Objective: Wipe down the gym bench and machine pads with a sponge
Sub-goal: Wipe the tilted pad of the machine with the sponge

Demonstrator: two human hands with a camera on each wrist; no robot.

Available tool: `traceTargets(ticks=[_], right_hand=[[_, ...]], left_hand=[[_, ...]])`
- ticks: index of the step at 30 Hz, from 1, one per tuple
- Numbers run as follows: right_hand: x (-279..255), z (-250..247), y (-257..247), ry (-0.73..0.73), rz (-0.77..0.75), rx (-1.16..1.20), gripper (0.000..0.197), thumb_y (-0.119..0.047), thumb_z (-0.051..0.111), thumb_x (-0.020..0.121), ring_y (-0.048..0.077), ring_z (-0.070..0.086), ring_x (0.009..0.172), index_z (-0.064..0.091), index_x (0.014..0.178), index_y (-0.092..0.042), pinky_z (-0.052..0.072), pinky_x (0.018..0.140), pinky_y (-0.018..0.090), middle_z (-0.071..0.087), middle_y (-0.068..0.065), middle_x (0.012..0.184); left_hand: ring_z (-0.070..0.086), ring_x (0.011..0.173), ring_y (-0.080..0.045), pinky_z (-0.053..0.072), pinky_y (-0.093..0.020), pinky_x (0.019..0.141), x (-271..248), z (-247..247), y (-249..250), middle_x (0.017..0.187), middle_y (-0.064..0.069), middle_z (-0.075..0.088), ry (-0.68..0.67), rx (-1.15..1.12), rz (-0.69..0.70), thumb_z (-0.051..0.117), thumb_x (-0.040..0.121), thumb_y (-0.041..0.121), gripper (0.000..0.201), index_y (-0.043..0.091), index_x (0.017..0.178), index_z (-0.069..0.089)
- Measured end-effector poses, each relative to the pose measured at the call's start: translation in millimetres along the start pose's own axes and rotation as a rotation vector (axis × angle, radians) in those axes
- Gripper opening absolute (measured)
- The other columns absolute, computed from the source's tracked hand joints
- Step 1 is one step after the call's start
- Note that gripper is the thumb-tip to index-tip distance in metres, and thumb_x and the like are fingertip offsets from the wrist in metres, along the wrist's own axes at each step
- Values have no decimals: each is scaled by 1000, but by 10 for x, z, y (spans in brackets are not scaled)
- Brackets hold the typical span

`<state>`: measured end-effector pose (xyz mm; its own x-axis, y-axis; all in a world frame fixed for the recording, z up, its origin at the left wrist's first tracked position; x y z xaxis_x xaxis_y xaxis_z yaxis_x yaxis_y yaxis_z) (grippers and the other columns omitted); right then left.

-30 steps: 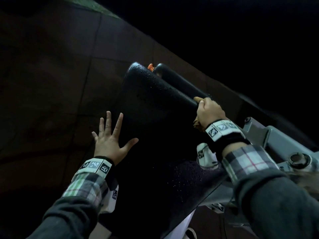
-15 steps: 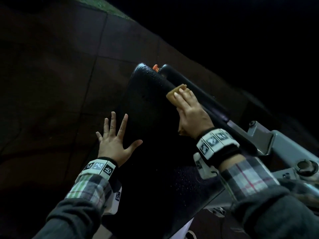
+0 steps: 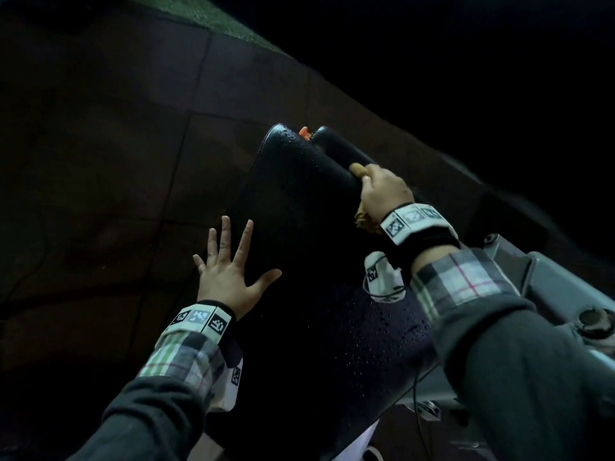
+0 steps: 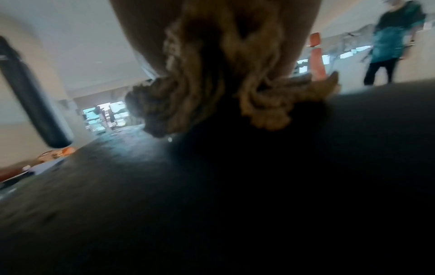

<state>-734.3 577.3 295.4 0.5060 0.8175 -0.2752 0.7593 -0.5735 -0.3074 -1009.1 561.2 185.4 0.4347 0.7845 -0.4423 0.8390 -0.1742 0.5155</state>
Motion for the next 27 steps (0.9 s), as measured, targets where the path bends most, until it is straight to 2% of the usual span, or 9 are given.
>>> traceTargets(ticks=[3,5,10,13,16,19,22,24,27], right_hand=[[12,174,-289,20,-165,-33,43,-20,36,98,22,32,135,38,140,-11,21,110,28,37,7,146],[-122,257,-393,39,-275,-31,49,-14,39,97,23,17,143,30,145,-11,10,117,30,25,6,153],[-466,324,-124,119,-481,-36,53,-3,42,85,35,20,141,42,138,-3,18,116,43,35,13,148],[-502,239,178,150,-406,-47,54,-7,40,85,33,23,141,40,140,-5,17,117,37,34,12,148],[-432,91,391,156,-220,28,47,-16,37,95,23,28,139,38,141,-9,19,114,29,37,8,147],[-267,0,393,106,-42,41,34,-21,35,97,24,45,123,49,127,-10,34,99,31,50,7,132],[-53,-7,243,36,61,-1,29,-22,33,96,29,51,114,53,114,-10,36,89,32,56,10,122],[73,48,74,12,24,7,29,-21,35,95,28,50,116,54,116,-13,35,90,29,56,6,127],[92,146,-262,65,-199,-7,39,-18,38,96,24,40,130,45,133,-11,27,106,28,45,6,140]], left_hand=[[-28,143,-18,-12,-56,114,1,5,-7,148,14,-42,1,7,2,32,66,83,97,52,139,-24],[-28,143,-18,-11,-56,114,3,13,-12,148,14,-42,-6,5,-1,30,65,83,97,51,139,-25],[-28,144,-18,-10,-57,114,2,7,-5,148,14,-42,-5,-4,4,32,66,82,98,51,140,-23],[-28,144,-18,-10,-57,114,-2,2,-5,147,15,-43,-4,-10,4,34,67,81,98,51,139,-24],[-29,143,-19,-11,-57,115,5,7,-7,146,14,-44,-13,-2,2,32,65,83,98,51,139,-25],[-29,144,-19,-10,-57,115,4,2,-3,147,13,-43,-12,1,-4,32,65,82,98,51,140,-24],[-28,144,-19,-10,-57,115,3,2,-6,148,13,-43,-7,-1,-4,30,65,84,99,51,141,-23],[-28,144,-19,-11,-57,115,4,-1,-4,148,13,-43,2,3,4,28,63,86,99,51,140,-24],[-28,144,-18,-10,-58,115,2,3,-13,148,14,-43,12,3,9,27,63,87,99,51,140,-24]])
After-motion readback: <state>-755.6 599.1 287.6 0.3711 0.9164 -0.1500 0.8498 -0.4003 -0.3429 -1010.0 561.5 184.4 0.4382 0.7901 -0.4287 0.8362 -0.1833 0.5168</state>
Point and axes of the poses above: each hand's wrist, its own x-axis towards the middle knuckle, its own z-axis out of the palm, y = z × x, the point moved 8 cm from there along x, towards the middle knuckle
